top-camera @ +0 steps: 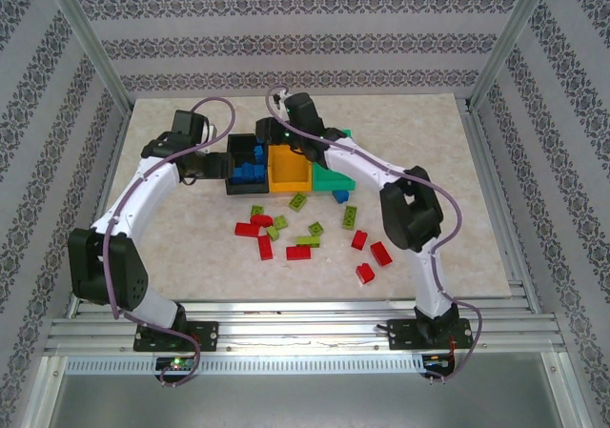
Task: Sort the legos into containers by color
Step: Place the lego in the container, then move the container to the top-center of the table.
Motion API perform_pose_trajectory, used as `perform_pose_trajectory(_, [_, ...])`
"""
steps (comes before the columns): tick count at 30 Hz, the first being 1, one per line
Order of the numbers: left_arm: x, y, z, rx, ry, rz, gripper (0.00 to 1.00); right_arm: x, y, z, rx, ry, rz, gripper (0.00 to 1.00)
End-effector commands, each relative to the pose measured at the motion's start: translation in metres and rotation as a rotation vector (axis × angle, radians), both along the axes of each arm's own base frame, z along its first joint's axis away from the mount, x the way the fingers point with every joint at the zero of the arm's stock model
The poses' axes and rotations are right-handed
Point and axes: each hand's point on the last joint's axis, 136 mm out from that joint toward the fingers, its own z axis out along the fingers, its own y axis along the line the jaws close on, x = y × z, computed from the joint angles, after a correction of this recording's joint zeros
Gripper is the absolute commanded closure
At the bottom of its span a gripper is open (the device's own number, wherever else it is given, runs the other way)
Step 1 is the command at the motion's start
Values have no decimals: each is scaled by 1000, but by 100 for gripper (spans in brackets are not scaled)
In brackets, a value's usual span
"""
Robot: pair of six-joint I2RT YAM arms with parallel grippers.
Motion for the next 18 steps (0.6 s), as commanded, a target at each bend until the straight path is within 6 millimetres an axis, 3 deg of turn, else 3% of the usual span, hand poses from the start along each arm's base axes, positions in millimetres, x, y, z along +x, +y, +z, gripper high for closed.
perform_pose_trajectory(1, [1, 5, 16, -9, -60, 12, 22, 7, 22, 21, 76, -5, 16, 60])
perform_pose_trajectory(5, [1, 5, 18, -5, -63, 5, 22, 11, 35, 13, 85, 25, 43, 53])
perform_pose_trajectory(9, [1, 5, 18, -9, -65, 3, 22, 2, 35, 13, 81, 24, 74, 47])
perform_pose_trajectory(13, [2, 4, 17, -16, -62, 0, 22, -13, 21, 13, 43, 7, 84, 47])
perform_pose_trajectory(18, [2, -1, 13, -41, -47, -9, 22, -43, -13, 2, -1, 3, 71, 47])
